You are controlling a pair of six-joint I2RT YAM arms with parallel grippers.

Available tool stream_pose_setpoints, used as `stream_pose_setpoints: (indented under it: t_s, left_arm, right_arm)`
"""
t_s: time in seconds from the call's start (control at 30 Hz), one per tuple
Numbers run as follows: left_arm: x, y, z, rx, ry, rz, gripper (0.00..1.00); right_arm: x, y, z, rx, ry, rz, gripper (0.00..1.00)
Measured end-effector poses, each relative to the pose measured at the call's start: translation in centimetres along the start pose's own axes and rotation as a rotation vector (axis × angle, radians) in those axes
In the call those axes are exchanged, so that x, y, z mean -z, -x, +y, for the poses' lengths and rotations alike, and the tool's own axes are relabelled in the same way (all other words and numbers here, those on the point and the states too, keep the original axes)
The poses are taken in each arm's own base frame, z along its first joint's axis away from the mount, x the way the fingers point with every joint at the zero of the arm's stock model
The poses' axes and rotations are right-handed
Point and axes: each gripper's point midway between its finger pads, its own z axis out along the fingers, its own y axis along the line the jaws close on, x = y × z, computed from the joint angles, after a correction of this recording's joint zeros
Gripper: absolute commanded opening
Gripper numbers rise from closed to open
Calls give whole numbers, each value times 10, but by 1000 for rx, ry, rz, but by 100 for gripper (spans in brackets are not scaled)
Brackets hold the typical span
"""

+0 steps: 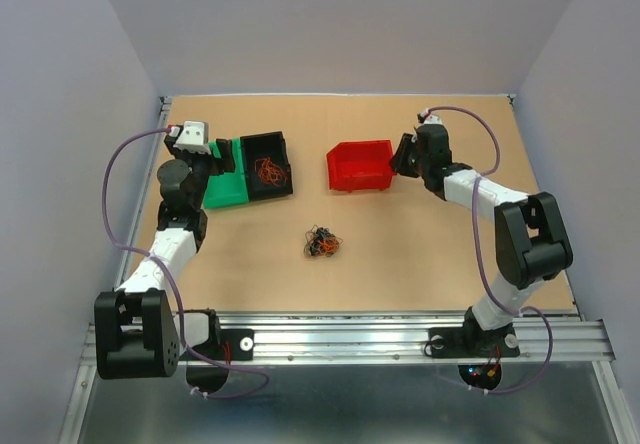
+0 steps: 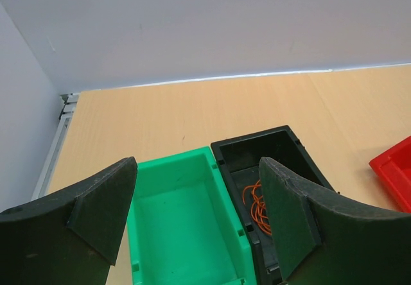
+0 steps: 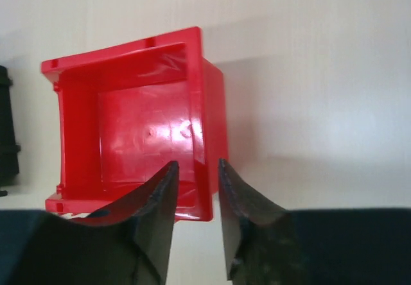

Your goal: Untangle the cables

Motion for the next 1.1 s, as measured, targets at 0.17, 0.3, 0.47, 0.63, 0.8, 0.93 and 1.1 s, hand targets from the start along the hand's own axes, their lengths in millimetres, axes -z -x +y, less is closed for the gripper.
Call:
stream_pose_setpoints:
  t_s: [0.17,0.3,0.47,0.63,0.8,0.93,1.1]
  left_arm:
    - [1,-1,-3,-16,-19,0,88]
    - [6,-1,-17,-38,-72,-6,89]
    - [15,3,-40,-70,-160,-32,95]
    - [25,7,-60,-103,-269,-66,99]
    - [42,0,-110,-176,-510,-85,99]
    - [62,-10,-159,-253,-705,-87,99]
    - [93,-30,-204,-374,-908,-84,99]
  right_arm:
    - [8,-9,-16,7,-69,15,61]
    - [24,-4,-20,5,-95,-18,65]
    - [55,-2,-22,-12,-88,-73,93]
    - [92,0,-19,-65,-55,-150,100]
    - [122,-15,-31,-134,-56,-219,100]
    - [137,-44,-47,-183,-70,-222,100]
    - [150,-62,-58,-218,-74,-249,100]
